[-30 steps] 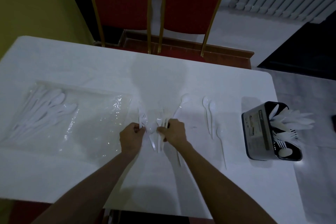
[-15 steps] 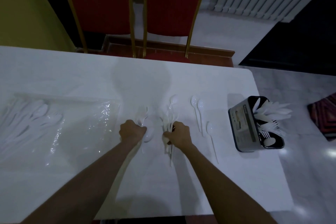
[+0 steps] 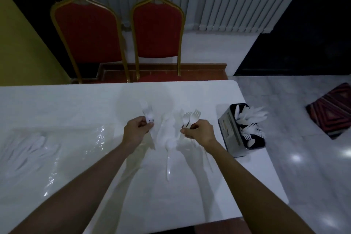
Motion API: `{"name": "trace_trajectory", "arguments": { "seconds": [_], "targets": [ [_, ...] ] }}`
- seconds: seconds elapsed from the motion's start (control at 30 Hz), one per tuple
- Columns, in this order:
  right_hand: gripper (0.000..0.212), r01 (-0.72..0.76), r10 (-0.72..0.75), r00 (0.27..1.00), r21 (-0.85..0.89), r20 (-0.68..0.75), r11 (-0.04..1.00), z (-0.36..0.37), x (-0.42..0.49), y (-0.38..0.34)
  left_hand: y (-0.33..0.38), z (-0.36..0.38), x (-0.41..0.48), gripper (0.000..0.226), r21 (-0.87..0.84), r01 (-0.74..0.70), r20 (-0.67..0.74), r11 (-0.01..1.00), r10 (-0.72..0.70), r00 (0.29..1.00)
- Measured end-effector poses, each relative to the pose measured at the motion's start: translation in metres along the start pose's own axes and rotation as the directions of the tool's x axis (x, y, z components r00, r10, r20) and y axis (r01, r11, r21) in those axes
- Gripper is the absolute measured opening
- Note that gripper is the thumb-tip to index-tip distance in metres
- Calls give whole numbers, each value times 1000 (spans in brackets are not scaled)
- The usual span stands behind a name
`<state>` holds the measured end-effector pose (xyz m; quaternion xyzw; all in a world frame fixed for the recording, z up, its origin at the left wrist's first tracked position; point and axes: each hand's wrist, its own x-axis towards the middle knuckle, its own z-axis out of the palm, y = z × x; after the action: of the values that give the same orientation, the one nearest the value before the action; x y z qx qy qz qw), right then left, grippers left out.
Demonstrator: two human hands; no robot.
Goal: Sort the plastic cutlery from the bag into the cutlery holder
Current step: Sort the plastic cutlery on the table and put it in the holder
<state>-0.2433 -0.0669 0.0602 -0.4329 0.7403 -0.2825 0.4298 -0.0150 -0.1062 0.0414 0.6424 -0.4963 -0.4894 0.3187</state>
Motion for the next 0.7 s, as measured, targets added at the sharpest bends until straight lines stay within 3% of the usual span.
{"name": "trace_trajectory", "arguments": {
  "seconds": [0.13, 0.37, 0.53, 0.7],
  "targets": [
    [42, 93, -95, 989, -19, -117, 995, -72, -4, -11, 55, 56, -1, 22, -90, -114, 128, 989, 125, 984],
    [16, 179, -175, 921, -20, -349, 984, -202, -25, 15, 118, 171, -27, 17, -272, -135, 294, 953, 216, 931],
    [32, 122, -84, 886, 54, -455, 991, -242, -24, 64, 118, 219, -33, 14, -175, -163, 263, 971, 206, 943],
    [19, 48, -64, 881, -48, -470, 998, -237, -7, 84, 119, 244, -33, 17, -46, -241, 293, 969, 244, 925]
  ]
}}
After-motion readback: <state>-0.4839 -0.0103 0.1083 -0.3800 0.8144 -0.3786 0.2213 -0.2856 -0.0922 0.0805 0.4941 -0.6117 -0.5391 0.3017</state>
